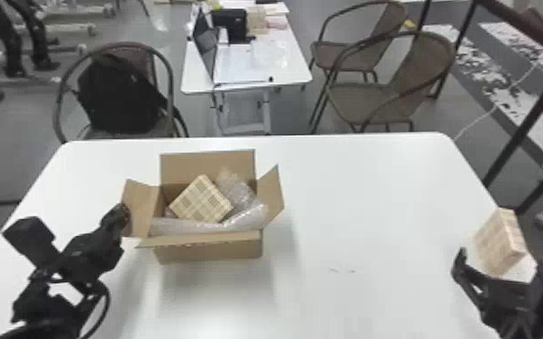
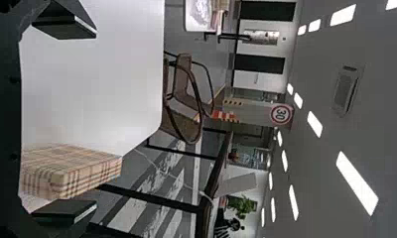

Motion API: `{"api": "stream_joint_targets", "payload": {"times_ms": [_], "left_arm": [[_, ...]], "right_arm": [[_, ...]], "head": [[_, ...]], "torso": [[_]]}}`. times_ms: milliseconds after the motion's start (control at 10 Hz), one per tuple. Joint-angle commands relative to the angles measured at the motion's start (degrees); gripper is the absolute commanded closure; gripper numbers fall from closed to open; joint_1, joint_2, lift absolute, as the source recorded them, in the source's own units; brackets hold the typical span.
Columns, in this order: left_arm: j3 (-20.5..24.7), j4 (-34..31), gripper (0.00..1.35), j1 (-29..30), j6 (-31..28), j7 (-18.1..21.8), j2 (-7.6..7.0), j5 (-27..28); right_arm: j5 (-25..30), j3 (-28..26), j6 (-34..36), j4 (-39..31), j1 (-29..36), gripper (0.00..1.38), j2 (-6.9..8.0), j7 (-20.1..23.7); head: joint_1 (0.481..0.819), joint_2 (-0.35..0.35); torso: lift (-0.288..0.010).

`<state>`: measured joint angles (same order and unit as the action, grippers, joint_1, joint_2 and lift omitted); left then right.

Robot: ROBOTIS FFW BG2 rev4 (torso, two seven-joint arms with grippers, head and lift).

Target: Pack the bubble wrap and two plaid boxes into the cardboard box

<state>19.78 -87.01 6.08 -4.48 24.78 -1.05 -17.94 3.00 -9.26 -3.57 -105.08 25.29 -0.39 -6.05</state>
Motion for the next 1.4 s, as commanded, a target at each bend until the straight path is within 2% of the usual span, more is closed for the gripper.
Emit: {"api": "stream_joint_targets", "payload": {"times_ms": [0, 200, 300, 400, 600, 900, 1100, 1300], "left_arm": [[0.0, 0.0, 1.21, 0.1, -0.1, 0.0, 0.09, 0.0], [0.2, 0.0, 1.21, 0.2, -0.1, 0.1, 0.35, 0.0], [0.2, 0.0, 1.21, 0.2, -0.2, 0.1, 0.35, 0.0], [0.1, 0.0, 1.21, 0.2, -0.3, 0.1, 0.35, 0.0], [0.0, 0.0, 1.21, 0.1, -0.4, 0.2, 0.35, 0.0], [-0.2, 0.0, 1.21, -0.2, -0.7, 0.4, 0.44, 0.2], [0.2, 0.0, 1.21, -0.1, -0.7, 0.4, 0.61, 0.2], [0.3, 0.0, 1.21, -0.1, -0.7, 0.5, 0.70, 0.4]], "right_arm": [[-1.5, -1.6, -0.3, 3.8, -1.2, 0.09, 0.04, -0.3], [-4.1, -3.5, -0.6, 8.7, -3.1, 0.09, -0.14, -0.7], [-5.3, -4.2, -1.2, 11.2, -4.5, 0.09, -0.84, 0.4], [-6.7, -4.3, -1.3, 13.3, -5.8, 0.09, -2.25, 0.9], [-11.0, -4.3, -2.4, 19.8, -9.6, 0.09, -4.01, 4.2], [-11.6, -4.3, -3.4, 26.1, -14.4, 0.09, -5.41, 7.5], [-11.1, -4.3, -3.8, 27.7, -16.5, 0.09, -5.41, 7.6], [-10.5, -4.3, -3.9, 29.2, -18.6, 0.09, -6.38, 7.6]], "head": [[0.695, 0.002], [0.695, -0.023], [0.695, -0.039], [0.695, -0.052], [0.695, -0.066], [0.695, -0.074], [0.695, -0.075], [0.695, -0.075]], "torso": [[-0.071], [-0.071], [-0.071], [-0.071], [-0.071], [-0.071], [-0.071], [-0.071]]}}
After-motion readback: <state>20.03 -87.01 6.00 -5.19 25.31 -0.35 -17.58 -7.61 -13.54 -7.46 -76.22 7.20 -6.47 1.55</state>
